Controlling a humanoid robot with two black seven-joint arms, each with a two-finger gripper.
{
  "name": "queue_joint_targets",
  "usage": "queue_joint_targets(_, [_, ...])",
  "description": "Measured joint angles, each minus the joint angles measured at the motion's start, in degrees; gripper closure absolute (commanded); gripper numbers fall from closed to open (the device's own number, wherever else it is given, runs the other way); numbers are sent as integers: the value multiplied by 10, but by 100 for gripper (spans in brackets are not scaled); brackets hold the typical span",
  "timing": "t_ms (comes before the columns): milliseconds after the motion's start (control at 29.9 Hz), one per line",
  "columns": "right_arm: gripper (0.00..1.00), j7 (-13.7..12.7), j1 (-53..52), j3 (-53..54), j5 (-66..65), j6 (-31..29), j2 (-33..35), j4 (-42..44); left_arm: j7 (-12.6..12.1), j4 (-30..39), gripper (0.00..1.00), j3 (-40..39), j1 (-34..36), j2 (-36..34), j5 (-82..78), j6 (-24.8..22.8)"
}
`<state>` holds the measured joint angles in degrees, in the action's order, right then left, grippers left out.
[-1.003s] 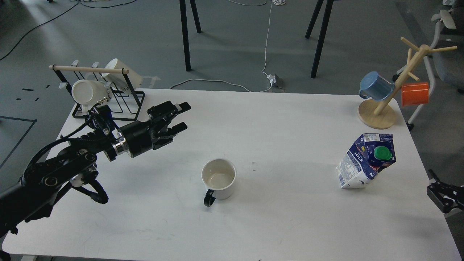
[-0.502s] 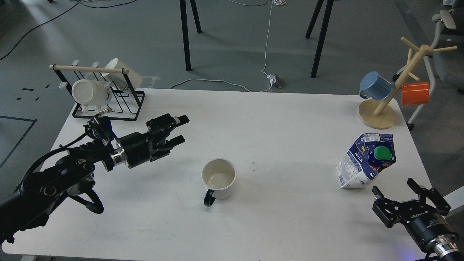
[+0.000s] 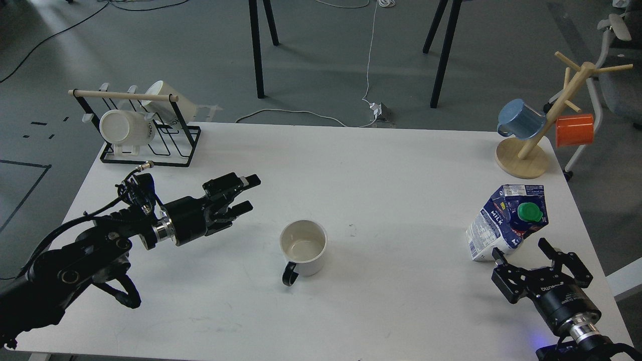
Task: Place cup and milk with both arms
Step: 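Move the right gripper to the milk carton and grasp its base, then carry the milk carton with the right gripper beside the white mug and release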
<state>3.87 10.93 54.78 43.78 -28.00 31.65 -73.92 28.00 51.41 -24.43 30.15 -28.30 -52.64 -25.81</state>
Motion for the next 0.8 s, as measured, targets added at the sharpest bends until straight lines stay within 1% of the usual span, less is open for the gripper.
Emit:
queue_joint_targets(301, [1,0,-28,-17,-1,0,-27,15,0,0,6,0,-6,0,-2,12])
queue_joint_targets(502, [5,0,-46,-16,-1,0,-33,15,0,-1,6,1,-6,1,-13,17])
queue_joint_targets(535, [7,0,-48,-15,-1,0,-34,15,0,-1,6,1,-7,1,-16,18])
queue_joint_targets(602, [18,0,-50,-14,-1,0,-38,16,0,-2,6,1,-7,1,-23,18])
queue_joint_targets(669, [33,1,-51,-13,-1,0,-40,18,0,-3,6,1,-7,1,-31,18])
queue_joint_targets(736, [45,1,-51,-13,-1,0,-41,18,0,-8,6,1,-7,1,-34,18])
queue_joint_targets(769, [48,1,-51,-13,-1,0,-41,18,0,-11,6,1,-7,1,-35,18])
queue_joint_targets(802, [49,1,-50,-12,-2,0,-41,18,0,-13,6,1,-7,1,-36,18])
